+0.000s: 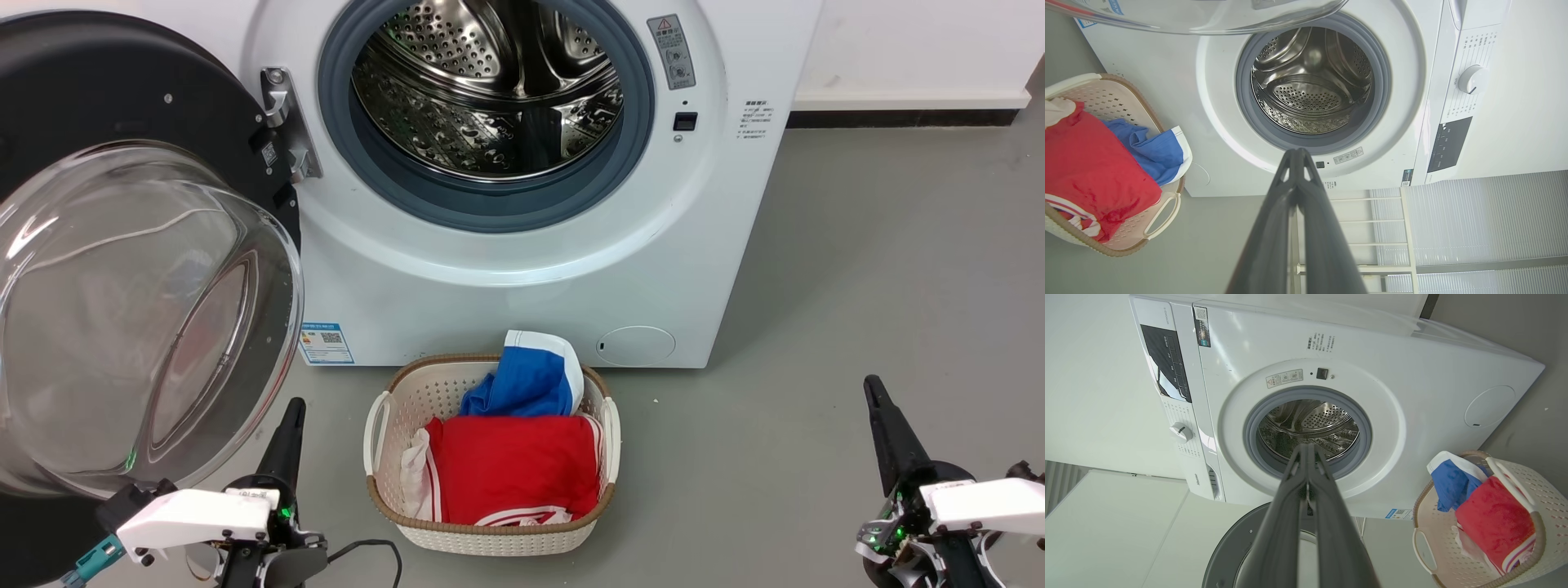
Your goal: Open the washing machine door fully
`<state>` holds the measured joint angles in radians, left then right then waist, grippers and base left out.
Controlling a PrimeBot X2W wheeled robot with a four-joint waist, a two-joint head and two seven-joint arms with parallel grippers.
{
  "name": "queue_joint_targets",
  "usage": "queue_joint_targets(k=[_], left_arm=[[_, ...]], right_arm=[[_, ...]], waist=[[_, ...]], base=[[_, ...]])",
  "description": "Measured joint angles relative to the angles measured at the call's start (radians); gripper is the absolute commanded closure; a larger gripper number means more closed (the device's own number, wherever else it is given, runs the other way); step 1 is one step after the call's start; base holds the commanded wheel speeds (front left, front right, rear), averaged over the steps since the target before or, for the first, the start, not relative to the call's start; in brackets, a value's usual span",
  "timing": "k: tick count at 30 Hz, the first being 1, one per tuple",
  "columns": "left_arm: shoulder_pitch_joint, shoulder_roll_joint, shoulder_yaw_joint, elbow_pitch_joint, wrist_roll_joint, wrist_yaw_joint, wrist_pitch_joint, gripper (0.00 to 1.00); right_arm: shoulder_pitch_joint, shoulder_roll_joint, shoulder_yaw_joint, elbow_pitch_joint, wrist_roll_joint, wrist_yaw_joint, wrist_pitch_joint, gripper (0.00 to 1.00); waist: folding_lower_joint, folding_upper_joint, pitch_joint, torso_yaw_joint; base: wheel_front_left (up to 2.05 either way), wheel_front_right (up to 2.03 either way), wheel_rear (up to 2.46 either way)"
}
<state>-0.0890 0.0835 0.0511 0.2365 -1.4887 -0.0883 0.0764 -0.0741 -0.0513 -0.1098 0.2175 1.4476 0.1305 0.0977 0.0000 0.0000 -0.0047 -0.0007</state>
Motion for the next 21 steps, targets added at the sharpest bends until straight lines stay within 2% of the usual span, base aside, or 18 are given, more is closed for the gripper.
queue_joint_targets(k=[21], left_arm=[[-0.013, -0.026, 0.053, 0.008, -0.118, -0.04, 0.028, 1.0]], right_arm=[[-0.026, 0.0, -0.004, 0.026, 0.149, 0.0, 0.015, 1.0]], waist=[[0.0, 0.0, 0.007, 0.001]], base=[[0.0, 0.0, 0.0]])
